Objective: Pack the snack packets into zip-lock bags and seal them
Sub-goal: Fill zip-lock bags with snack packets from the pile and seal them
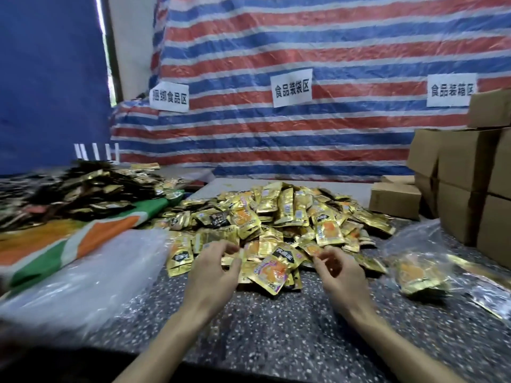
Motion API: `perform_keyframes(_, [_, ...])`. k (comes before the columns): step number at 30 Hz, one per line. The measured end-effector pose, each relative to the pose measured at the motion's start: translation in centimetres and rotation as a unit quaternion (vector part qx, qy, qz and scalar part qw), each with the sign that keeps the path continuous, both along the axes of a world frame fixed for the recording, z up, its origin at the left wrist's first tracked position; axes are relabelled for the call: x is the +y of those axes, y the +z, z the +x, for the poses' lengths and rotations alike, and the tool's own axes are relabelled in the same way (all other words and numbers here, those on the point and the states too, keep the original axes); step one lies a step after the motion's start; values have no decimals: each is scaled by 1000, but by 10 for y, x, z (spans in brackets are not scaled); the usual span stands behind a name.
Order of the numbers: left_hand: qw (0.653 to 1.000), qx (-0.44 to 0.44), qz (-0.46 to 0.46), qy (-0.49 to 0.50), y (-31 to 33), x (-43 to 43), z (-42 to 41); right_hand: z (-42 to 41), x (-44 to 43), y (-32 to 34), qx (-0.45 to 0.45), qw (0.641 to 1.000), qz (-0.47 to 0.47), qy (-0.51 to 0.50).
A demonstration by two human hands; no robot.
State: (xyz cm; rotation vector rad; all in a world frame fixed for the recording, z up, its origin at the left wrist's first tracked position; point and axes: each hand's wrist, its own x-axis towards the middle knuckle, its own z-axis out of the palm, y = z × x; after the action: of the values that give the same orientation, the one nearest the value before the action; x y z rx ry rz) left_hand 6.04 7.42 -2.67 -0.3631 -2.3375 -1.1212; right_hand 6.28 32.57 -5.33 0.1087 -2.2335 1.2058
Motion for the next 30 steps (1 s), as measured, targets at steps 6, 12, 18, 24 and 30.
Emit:
perform_keyframes(6, [924,-88,-243,283,-13,-101,-24,-2,3,-22,40,999,-24,9])
perform_keyframes(12, [845,-254,-259,393,-11,-155,-39,-4,9,-23,31,995,-92,15])
perform_keyframes(18, [842,-242,-241,417,2,-165,-38,-4,11,-21,37,992,-124,1])
perform_keyframes(24, [871,-138,-217,418,31,-146,-28,-3,10,-20,25,990,-136,3])
perform_keyframes(30, [967,130,-102,194,52,-54,20,0,8,-19,1,988,-141,62])
